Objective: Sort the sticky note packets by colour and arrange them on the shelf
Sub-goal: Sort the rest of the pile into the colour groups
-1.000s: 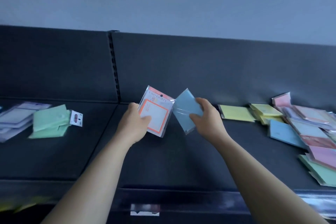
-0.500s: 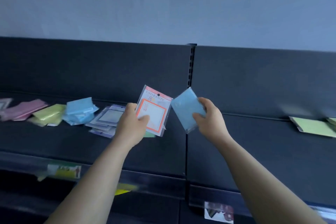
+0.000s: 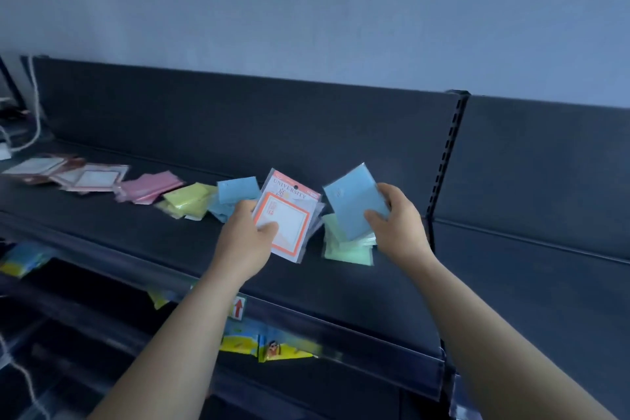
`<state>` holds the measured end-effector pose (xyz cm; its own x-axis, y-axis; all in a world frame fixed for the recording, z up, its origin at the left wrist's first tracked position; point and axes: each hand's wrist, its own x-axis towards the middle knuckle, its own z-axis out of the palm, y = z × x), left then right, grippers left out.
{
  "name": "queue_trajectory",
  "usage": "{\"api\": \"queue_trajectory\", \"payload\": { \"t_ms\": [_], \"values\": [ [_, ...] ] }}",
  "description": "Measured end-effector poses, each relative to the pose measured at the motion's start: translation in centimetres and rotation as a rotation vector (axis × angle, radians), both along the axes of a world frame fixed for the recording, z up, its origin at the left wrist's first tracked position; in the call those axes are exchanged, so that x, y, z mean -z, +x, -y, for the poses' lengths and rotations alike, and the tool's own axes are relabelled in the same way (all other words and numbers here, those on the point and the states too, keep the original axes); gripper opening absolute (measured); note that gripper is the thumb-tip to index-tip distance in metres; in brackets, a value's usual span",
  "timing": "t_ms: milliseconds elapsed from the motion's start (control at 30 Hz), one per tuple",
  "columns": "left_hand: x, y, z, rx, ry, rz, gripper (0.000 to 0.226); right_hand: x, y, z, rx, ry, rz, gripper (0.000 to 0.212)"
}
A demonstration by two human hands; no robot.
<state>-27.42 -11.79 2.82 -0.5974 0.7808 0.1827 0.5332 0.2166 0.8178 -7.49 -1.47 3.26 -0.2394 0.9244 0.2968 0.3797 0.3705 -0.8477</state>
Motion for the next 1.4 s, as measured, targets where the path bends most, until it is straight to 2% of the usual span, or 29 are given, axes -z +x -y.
{"api": "queue_trajectory", "payload": {
  "t_ms": [467,700,867,1067,1133,1200,1267,1400],
  "values": [
    [0.3,-10.7,3.0,-0.223,0.065,0.020,0.031,-0.2,-12.2,0.4,-0.162,0.006,0.051,0.042],
    [-0.5,-18.5,2.9,-0.182,0.057,0.002,0.032,-0.6,-20.3,0.1,-0.098,-0.009,0.076,0.037],
    [-0.6,-24.1,2.1,-0.092,0.041,-0.034,0.029,0.2,-25.7,-0.8,0.004,-0.015,0.226,0.018],
    [-0.1,-28.2,0.7,0.015,0.008,-0.037,0.029,1.0,-28.1,-1.0,0.159,-0.055,0.500,0.007],
    [0.2,-29.0,0.5,0.036,0.003,-0.025,0.028,1.2,-28.3,-0.9,0.201,-0.068,0.569,0.016],
    [0.6,-29.6,0.3,0.051,0.006,-0.010,0.027,1.2,-28.4,-0.8,0.239,-0.058,0.609,0.035],
    [0.8,-30.0,0.2,0.051,0.018,0.011,0.026,1.0,-28.6,-0.7,0.267,0.019,0.595,0.047],
    [0.7,-30.8,0.5,0.029,0.049,0.083,0.026,0.2,-30.8,0.0,0.146,0.199,0.401,0.037]
  ]
}}
